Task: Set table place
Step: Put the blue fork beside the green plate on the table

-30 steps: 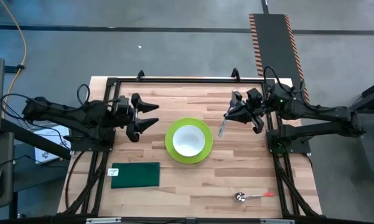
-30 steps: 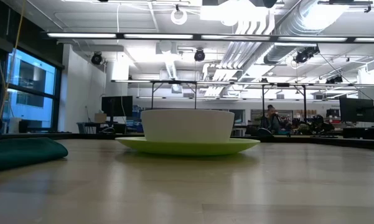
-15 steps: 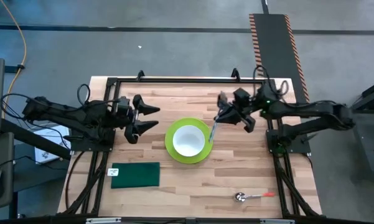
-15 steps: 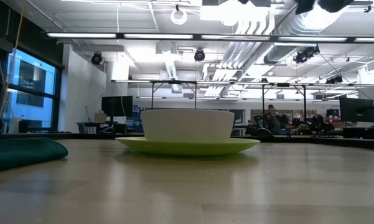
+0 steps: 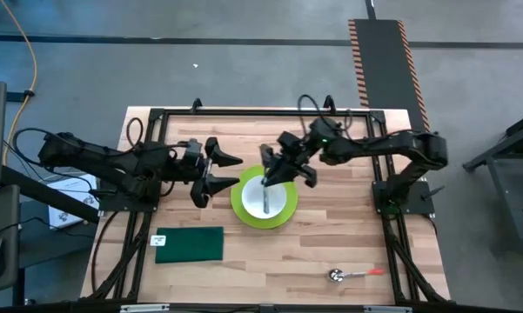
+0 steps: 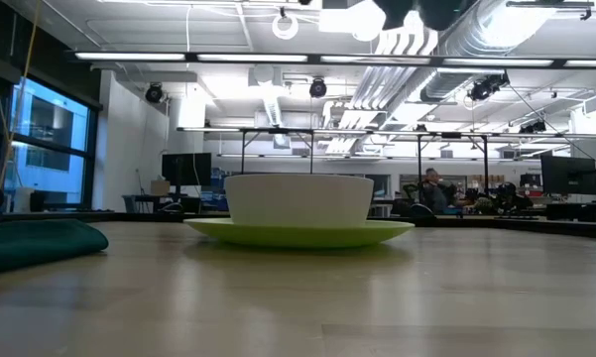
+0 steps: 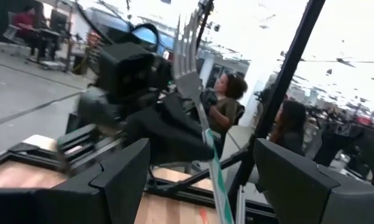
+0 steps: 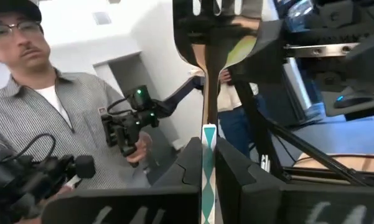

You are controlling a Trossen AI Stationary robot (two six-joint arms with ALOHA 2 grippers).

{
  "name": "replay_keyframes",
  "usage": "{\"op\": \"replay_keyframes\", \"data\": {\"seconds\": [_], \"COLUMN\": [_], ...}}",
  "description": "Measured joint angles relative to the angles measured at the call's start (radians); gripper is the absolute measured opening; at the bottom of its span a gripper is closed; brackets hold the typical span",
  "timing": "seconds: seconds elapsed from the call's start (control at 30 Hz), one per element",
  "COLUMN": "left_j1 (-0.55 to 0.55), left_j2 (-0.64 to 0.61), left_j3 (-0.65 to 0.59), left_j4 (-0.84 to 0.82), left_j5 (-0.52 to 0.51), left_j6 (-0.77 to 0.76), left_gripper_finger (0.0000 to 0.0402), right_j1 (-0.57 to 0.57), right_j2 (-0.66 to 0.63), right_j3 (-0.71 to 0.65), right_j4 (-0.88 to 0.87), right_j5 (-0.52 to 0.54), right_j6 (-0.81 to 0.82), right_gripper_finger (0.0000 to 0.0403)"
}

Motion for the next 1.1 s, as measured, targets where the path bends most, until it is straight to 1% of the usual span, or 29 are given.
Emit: {"op": "replay_keyframes", "data": {"seconds": [0.13,0.27,0.37,0.57,0.67,0.73,0.87,0.93,1.0,1.1], "left_j1": [0.0,0.0,0.0,0.0,0.0,0.003,0.021,0.02,0.019,0.019], "left_j2": [0.029,0.044,0.044,0.048,0.072,0.101,0.155,0.159,0.157,0.152], "left_j3": [0.048,0.065,0.068,0.068,0.069,0.069,0.069,0.069,0.069,0.069], "left_j4": [-0.036,-0.056,-0.052,-0.041,-0.037,-0.002,0.068,0.073,0.085,0.088], "left_j5": [0.012,0.026,0.064,0.07,0.061,0.062,0.099,0.1,0.1,0.097], "left_j6": [-0.004,-0.026,-0.035,-0.072,-0.076,-0.081,-0.105,-0.101,-0.087,-0.078], "left_gripper_finger": [0.0278,0.0278,0.0278,0.0278,0.0278,0.0278,0.0278,0.0277,0.0271,0.0252], "right_j1": [0.006,0.007,0.005,0.003,0.005,0.005,0.006,0.006,0.006,0.006], "right_j2": [0.075,0.116,0.125,0.125,0.125,0.125,0.125,0.125,0.125,0.125], "right_j3": [0.098,0.155,0.163,0.164,0.164,0.164,0.164,0.164,0.164,0.164], "right_j4": [-0.016,-0.074,-0.105,-0.126,-0.126,-0.129,-0.137,-0.143,-0.137,-0.141], "right_j5": [-0.038,-0.056,-0.05,-0.043,-0.034,-0.029,-0.029,-0.03,-0.03,-0.031], "right_j6": [0.006,-0.003,-0.021,-0.028,-0.028,-0.028,-0.028,-0.028,-0.029,-0.042], "right_gripper_finger": [0.0,0.0,0.0,0.0,0.0,0.0,0.0,0.0,0.0,0.0]}}
